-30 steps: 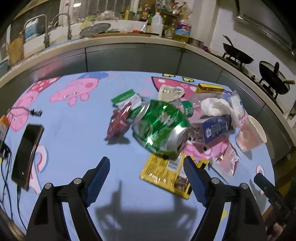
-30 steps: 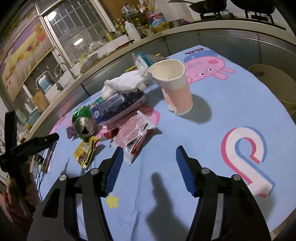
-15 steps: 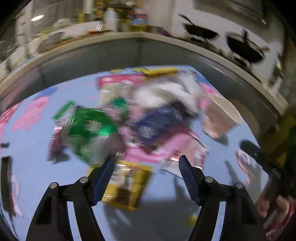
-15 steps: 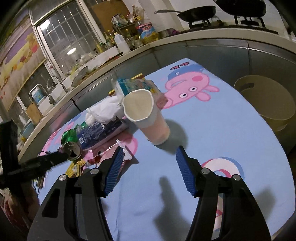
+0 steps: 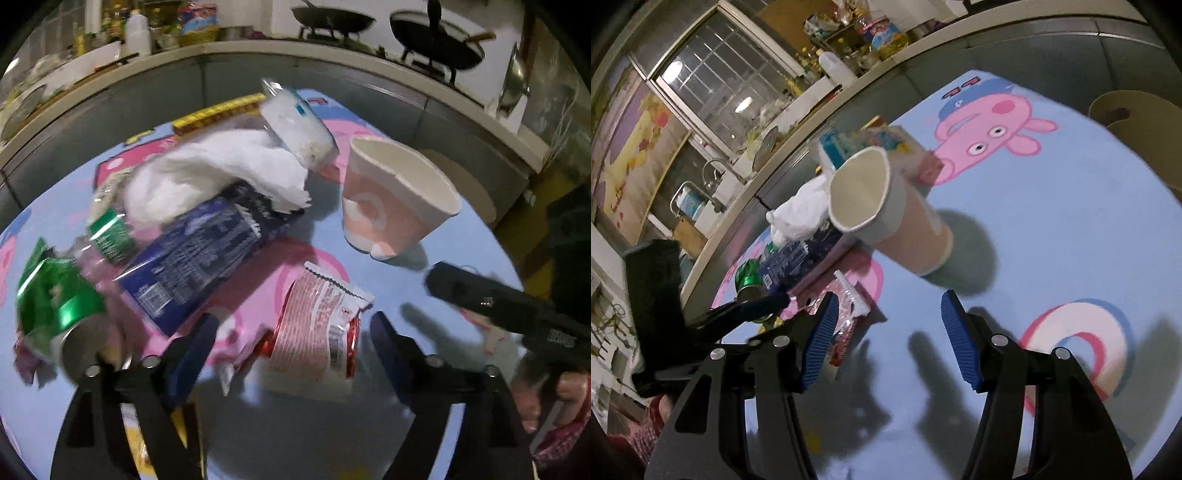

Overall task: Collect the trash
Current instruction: 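Grasp the pink paper cup with the right tool while the left grasps the red-white wrapper, then carry the cup and wrapper over the white bin and open both tools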

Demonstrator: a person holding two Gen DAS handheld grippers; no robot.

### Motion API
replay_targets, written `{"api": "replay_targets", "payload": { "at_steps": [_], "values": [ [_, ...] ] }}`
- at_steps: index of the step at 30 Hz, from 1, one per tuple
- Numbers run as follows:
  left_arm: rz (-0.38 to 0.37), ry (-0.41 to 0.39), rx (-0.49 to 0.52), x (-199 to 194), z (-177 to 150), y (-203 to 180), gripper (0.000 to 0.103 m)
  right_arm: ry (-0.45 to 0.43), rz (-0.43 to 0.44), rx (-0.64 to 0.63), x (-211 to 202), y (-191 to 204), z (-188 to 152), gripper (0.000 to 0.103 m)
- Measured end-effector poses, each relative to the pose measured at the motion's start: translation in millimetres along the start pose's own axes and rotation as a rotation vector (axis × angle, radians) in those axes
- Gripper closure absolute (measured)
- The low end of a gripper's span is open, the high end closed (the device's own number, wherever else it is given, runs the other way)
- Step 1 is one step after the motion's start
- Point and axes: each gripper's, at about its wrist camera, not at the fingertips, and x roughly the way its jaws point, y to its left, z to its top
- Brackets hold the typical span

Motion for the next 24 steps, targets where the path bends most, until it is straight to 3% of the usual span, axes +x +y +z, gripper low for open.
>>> {"api": "replay_targets", "payload": {
  "at_steps": [1, 2, 3, 6, 7, 10, 14, 15, 16, 18, 24],
  "values": [
    [0.003, 0.022, 0.012, 7, 2, -2, 0.023, -0.010, -0.013, -0.003, -3, -1, 1, 0.045],
    [-0.004, 0.042, 0.025, 13, 3, -5, 0.042, -0.026, -0.031, -0.009, -7, -3, 3, 0.045],
    [-0.016, 0.070, 0.039, 20, 3, -7, 0.050, -0.037, -0.041, -0.017, -11, -4, 6, 0.045],
    [-0.014, 0.068, 0.059, 18, 1, -15, 0.095, -0.067, -0.087, -0.091, -16, 3, 15, 0.043],
    [-0.047, 0.085, 0.044, 18, 0, -15, 0.100, -0.065, -0.113, -0.145, -13, 9, 18, 0.034],
    [-0.063, 0.074, 0.004, 9, -3, -14, 0.101, -0.055, -0.175, -0.280, 1, 21, 22, 0.030],
    [-0.098, 0.046, -0.060, -12, -1, -8, 0.101, -0.059, -0.187, -0.331, 13, 24, 34, 0.032],
    [-0.101, 0.039, -0.069, -18, 1, -7, 0.101, -0.069, -0.185, -0.338, 14, 26, 38, 0.043],
    [-0.105, 0.035, -0.074, -21, 3, -6, 0.101, -0.077, -0.181, -0.346, 14, 27, 40, 0.064],
    [-0.113, 0.027, -0.084, -28, 8, -5, 0.102, -0.084, -0.152, -0.348, 12, 27, 44, 0.076],
    [-0.172, 0.001, -0.064, -41, 30, -24, 0.102, -0.169, -0.135, -0.262, -36, -1, 33, 0.078]
  ]
}}
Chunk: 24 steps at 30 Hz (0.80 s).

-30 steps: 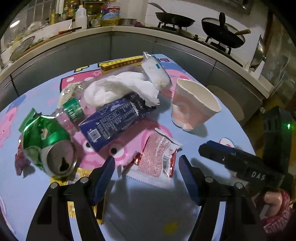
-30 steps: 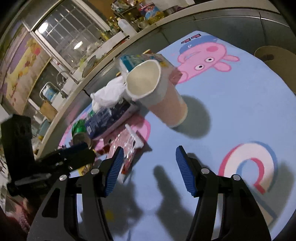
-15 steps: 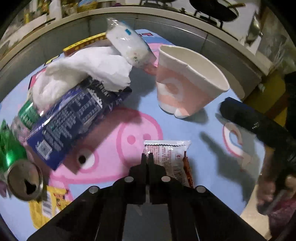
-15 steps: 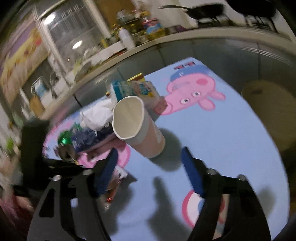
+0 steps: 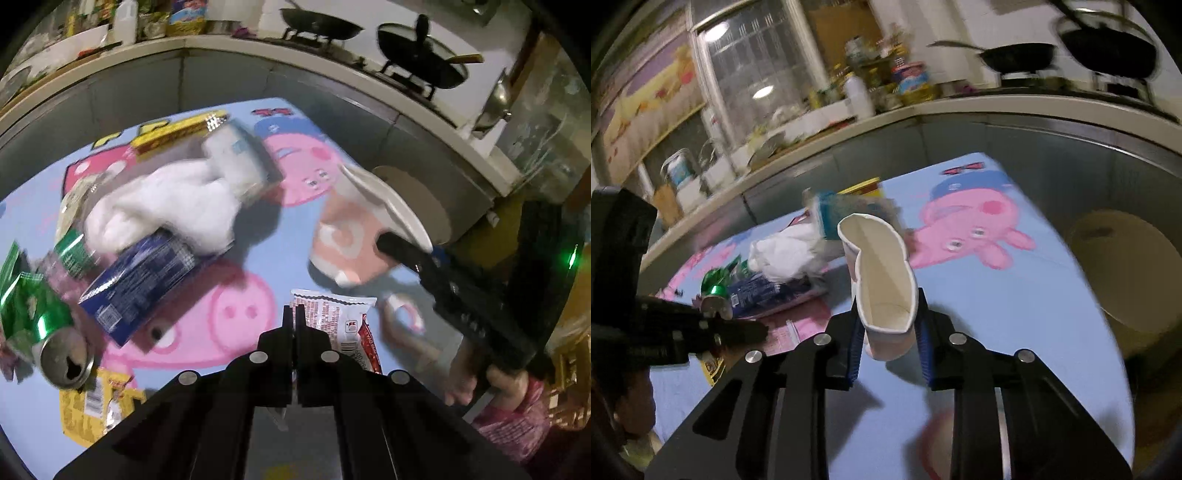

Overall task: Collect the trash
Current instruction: 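Carry the cup and wrapper over the white bin and open both tools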

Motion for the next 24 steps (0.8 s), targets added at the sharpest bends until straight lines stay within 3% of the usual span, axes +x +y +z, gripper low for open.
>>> {"api": "replay_targets", "payload": {
  "at_steps": [6, 10, 14, 18, 19, 20, 21, 22, 23, 24],
  "values": [
    [-0.042, 0.010, 0.095, 30, 40, -53, 0.102, -0.116, -0.162, 0.194, -61, -88, -13, 0.078],
    [-0.085, 0.030, 0.161, 70, 92, -102, 0.102, -0.177, -0.277, 0.275, -91, -145, -8, 0.078],
    [-0.093, 0.019, 0.208, 111, 134, -144, 0.102, -0.207, -0.360, 0.305, -102, -187, 3, 0.078],
    [-0.079, 0.013, 0.220, 158, 163, -180, 0.100, -0.182, -0.398, 0.312, -94, -215, 13, 0.074],
    [-0.078, 0.022, 0.218, 169, 165, -184, 0.091, -0.166, -0.393, 0.315, -87, -220, 15, 0.070],
    [-0.074, 0.029, 0.213, 181, 167, -188, 0.065, -0.153, -0.385, 0.314, -83, -223, 17, 0.065],
    [-0.067, 0.033, 0.206, 191, 168, -190, 0.054, -0.130, -0.378, 0.307, -76, -225, 17, 0.059],
    [-0.051, 0.023, 0.198, 197, 168, -192, 0.033, -0.106, -0.379, 0.294, -68, -227, 18, 0.048],
    [-0.038, 0.009, 0.191, 198, 168, -191, 0.026, -0.106, -0.386, 0.286, -66, -226, 17, 0.046],
    [-0.022, -0.014, 0.178, 198, 169, -191, 0.026, -0.112, -0.396, 0.276, -65, -224, 17, 0.046]
  ]
}}
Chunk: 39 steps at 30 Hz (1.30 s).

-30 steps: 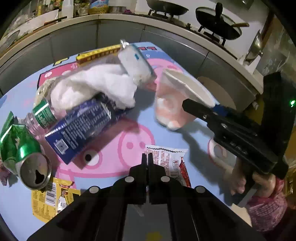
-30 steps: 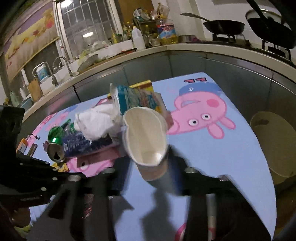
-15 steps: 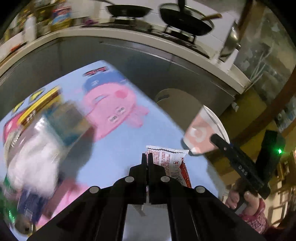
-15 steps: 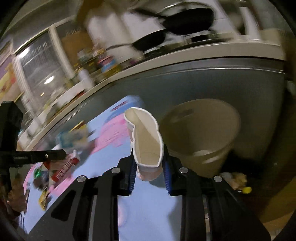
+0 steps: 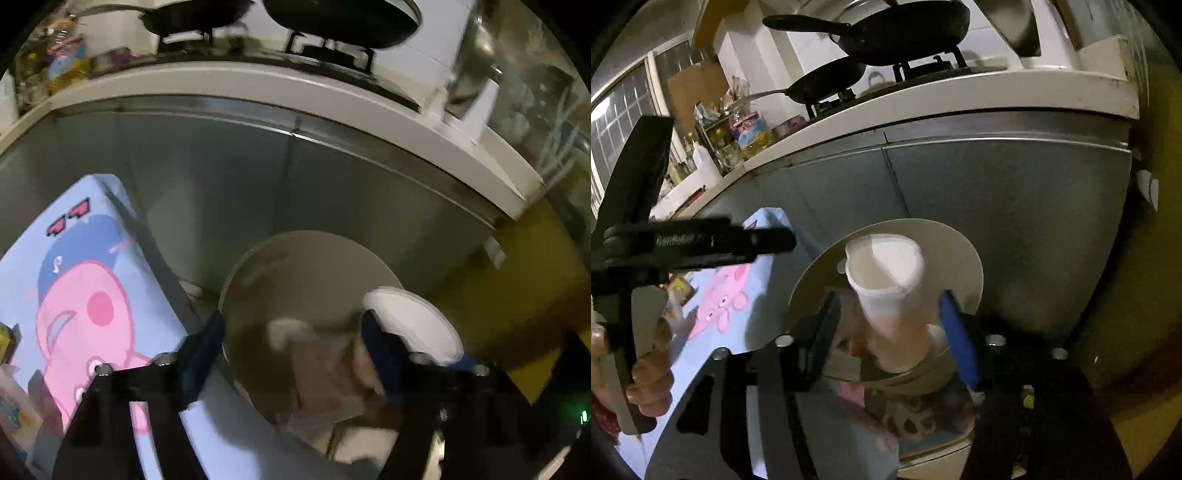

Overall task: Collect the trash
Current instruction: 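Carry the cup and wrapper over the white bin and open both tools, then grasp the crushed green can with the right tool while the left grasps the yellow snack wrapper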

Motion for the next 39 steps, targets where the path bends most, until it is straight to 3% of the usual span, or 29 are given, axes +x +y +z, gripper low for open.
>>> {"api": "replay_targets", "payload": {
  "at_steps": [5, 8, 12, 17, 22, 31, 34, 39],
  "values": [
    [-0.016, -0.028, -0.021, -22, -6, 11, 0.027, -0.044, 0.006, 0.028, -17, 0, -8, 0.046],
    [-0.033, -0.083, -0.027, -55, -20, 20, 0.027, -0.051, 0.036, 0.061, -31, 2, -13, 0.046],
    [-0.042, -0.142, -0.029, -109, -64, 36, 0.027, -0.060, 0.096, 0.079, -51, 14, -21, 0.046],
    [0.003, -0.142, -0.042, -160, -130, 67, 0.027, -0.030, 0.217, 0.093, -66, 50, -43, 0.048],
    [0.069, -0.128, -0.118, -205, -193, 114, 0.027, 0.054, 0.328, 0.039, -61, 106, -65, 0.055],
    [0.235, -0.128, -0.367, -272, -306, 210, 0.030, 0.275, 0.536, -0.119, -47, 234, -128, 0.060],
    [0.312, -0.144, -0.441, -287, -326, 240, 0.031, 0.350, 0.598, -0.196, -41, 282, -150, 0.060],
    [0.349, -0.193, -0.476, -301, -322, 269, 0.042, 0.439, 0.646, -0.267, -30, 339, -171, 0.060]
  ]
}}
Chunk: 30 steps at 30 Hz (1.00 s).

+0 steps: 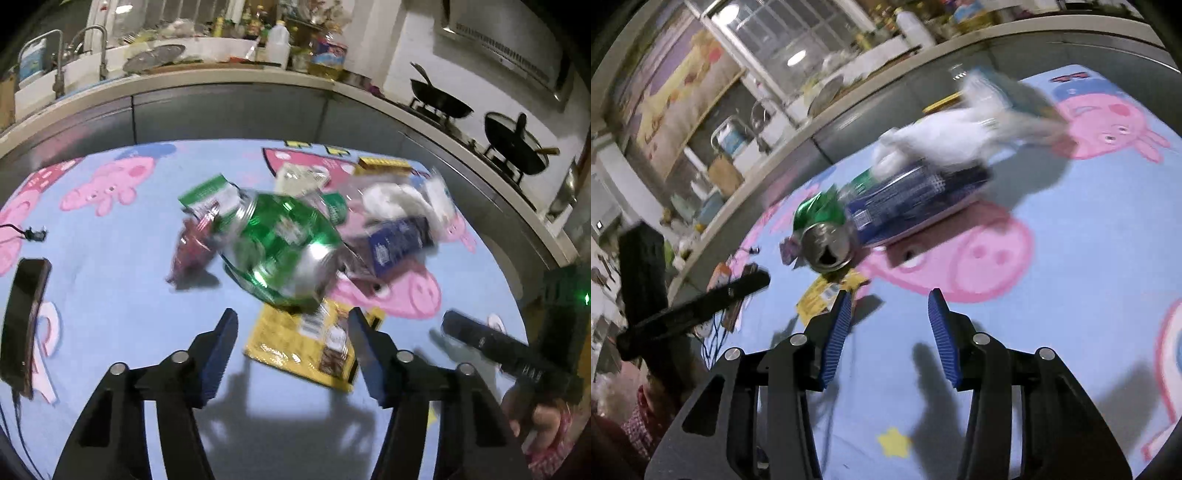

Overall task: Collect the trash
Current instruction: 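Grasp the crushed green can with the right tool while the left grasps the yellow snack wrapper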

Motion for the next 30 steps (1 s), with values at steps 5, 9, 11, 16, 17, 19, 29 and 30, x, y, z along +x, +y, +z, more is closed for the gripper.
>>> {"api": "replay_targets", "payload": {
  "at_steps": [5, 9, 11, 16, 17, 19, 29, 30],
  "values": [
    [-0.024, 0.001, -0.070, 5, 4, 33, 0.051, 0.001, 0.001, -0.139, 13, 46, 20, 0.057],
    [-0.109, 0.053, -0.139, 10, -12, 54, 0.059, 0.050, 0.010, -0.235, 37, 76, 58, 0.054],
    [-0.143, 0.074, -0.147, 10, -22, 57, 0.059, 0.103, -0.019, -0.283, 59, 85, 81, 0.054],
    [-0.291, 0.145, -0.202, 10, -48, 62, 0.059, 0.329, -0.061, -0.271, 124, 85, 123, 0.052],
    [-0.315, 0.160, -0.214, 12, -50, 61, 0.059, 0.357, -0.068, -0.264, 132, 84, 123, 0.052],
    [-0.383, 0.206, -0.261, 21, -56, 60, 0.059, 0.437, -0.064, -0.249, 151, 81, 123, 0.054],
    [-0.548, 0.233, -0.493, 59, -48, 63, 0.048, 0.371, -0.039, -0.250, 146, 77, 95, 0.081],
    [-0.519, 0.230, -0.491, 62, -46, 60, 0.058, 0.355, -0.025, -0.231, 143, 75, 95, 0.084]
  ]
}}
